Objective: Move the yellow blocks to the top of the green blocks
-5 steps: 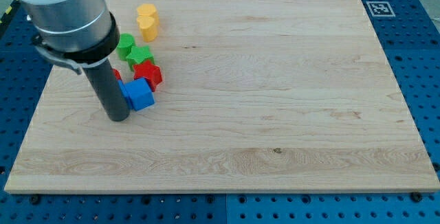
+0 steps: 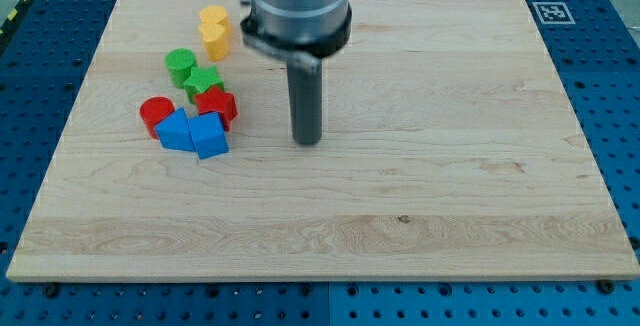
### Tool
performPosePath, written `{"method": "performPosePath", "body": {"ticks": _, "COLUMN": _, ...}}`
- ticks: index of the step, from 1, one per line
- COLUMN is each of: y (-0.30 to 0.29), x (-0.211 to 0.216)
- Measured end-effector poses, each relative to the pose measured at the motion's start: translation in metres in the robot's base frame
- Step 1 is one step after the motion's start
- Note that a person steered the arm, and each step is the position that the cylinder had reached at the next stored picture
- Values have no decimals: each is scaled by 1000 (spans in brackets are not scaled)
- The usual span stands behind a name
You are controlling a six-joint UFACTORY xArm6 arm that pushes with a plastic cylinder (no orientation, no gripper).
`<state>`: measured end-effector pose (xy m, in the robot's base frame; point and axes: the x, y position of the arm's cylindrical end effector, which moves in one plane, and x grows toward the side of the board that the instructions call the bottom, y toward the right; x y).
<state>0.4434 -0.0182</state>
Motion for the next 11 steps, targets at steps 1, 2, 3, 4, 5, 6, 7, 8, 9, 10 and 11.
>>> {"method": "performPosePath", "body": {"ticks": 1, "y": -19, "x": -70}}
{"method": "performPosePath", "body": {"ticks": 2, "y": -43, "x": -132}}
{"method": "performPosePath", "body": {"ticks": 3, "y": -43, "x": -181}}
{"method": "performPosePath", "body": {"ticks": 4, "y": -66, "x": -222}}
{"method": "performPosePath", "body": {"ticks": 5, "y": -118, "x": -221}}
{"method": "performPosePath", "body": {"ticks": 6, "y": -143, "x": -197}}
{"method": "performPosePath", "body": {"ticks": 7, "y": -131, "x": -190}}
{"method": "performPosePath", "body": {"ticks": 8, "y": -104, "x": -193}}
{"method": "performPosePath", "body": {"ticks": 9, "y": -108, "x": -191}}
{"method": "performPosePath", "body": {"ticks": 10, "y": -129, "x": -178}}
{"method": "performPosePath", "body": {"ticks": 11, "y": -142, "x": -147}}
